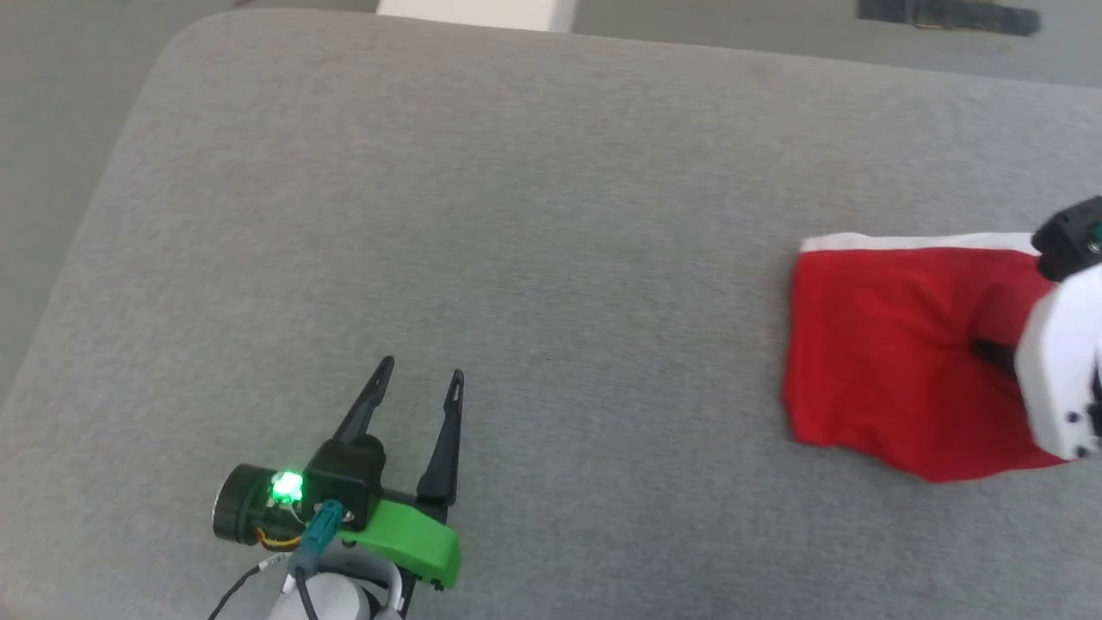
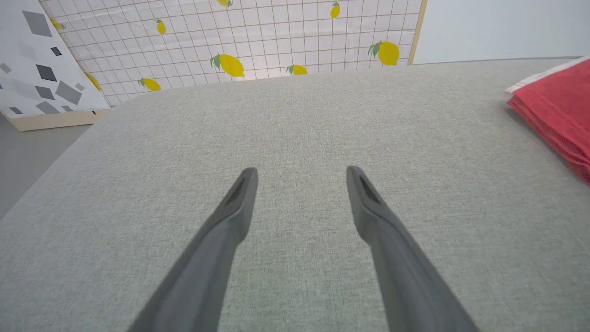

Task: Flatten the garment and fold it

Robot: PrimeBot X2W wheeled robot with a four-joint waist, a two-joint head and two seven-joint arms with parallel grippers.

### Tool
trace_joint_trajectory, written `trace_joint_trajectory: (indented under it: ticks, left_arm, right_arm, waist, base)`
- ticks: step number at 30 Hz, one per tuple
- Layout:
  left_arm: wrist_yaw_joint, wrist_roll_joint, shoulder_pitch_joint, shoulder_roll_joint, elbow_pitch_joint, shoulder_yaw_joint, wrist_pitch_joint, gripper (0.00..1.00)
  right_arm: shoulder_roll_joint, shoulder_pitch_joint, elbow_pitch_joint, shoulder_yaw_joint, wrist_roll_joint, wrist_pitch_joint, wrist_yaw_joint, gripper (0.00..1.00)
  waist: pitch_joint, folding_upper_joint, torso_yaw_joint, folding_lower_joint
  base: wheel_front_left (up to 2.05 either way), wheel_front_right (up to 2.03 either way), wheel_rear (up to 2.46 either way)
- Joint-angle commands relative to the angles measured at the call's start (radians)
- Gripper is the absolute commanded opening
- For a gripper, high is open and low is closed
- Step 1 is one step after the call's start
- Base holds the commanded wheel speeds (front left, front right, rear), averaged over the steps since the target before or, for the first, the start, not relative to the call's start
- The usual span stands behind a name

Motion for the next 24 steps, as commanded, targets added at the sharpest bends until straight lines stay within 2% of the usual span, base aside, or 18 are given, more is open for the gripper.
trace_joint_trajectory:
  ticks: [1, 6, 12, 16, 24]
  left_arm:
    - [-0.003, 0.002, 0.004, 0.007, -0.005, 0.006, -0.005, 1.00]
    - [-0.012, 0.010, -0.006, 0.013, -0.023, 0.010, -0.005, 1.00]
    - [-0.022, 0.023, -0.028, 0.021, -0.044, 0.013, -0.005, 1.00]
    - [-0.026, 0.032, -0.042, 0.028, -0.061, 0.015, -0.005, 1.00]
    - [-0.026, 0.043, -0.058, 0.043, -0.095, 0.020, -0.004, 1.00]
  right_arm:
    - [-0.048, 0.007, -0.011, 0.024, 0.011, -0.018, 0.003, 0.00]
    - [-0.275, 0.009, -0.025, 0.146, 0.010, -0.097, 0.003, 0.00]
    - [-0.467, 0.010, 0.073, 0.219, -0.016, -0.241, 0.003, 0.00]
    - [-0.514, 0.005, 0.204, 0.201, -0.043, -0.354, 0.003, 0.00]
    - [-0.471, -0.023, 0.528, 0.046, -0.130, -0.579, 0.003, 0.00]
  waist:
    - [0.009, -0.0001, -0.065, 0.0000]
    - [0.050, -0.0001, -0.121, 0.0000]
    - [0.108, -0.0001, -0.153, 0.0000]
    - [0.149, -0.0001, -0.156, 0.0000]
    - [0.219, -0.0001, -0.141, 0.0000]
  base:
    - [0.00, 0.00, 0.00]
    - [0.00, 0.00, 0.00]
    - [0.00, 0.00, 0.00]
    - [0.00, 0.00, 0.00]
    - [0.00, 0.00, 0.00]
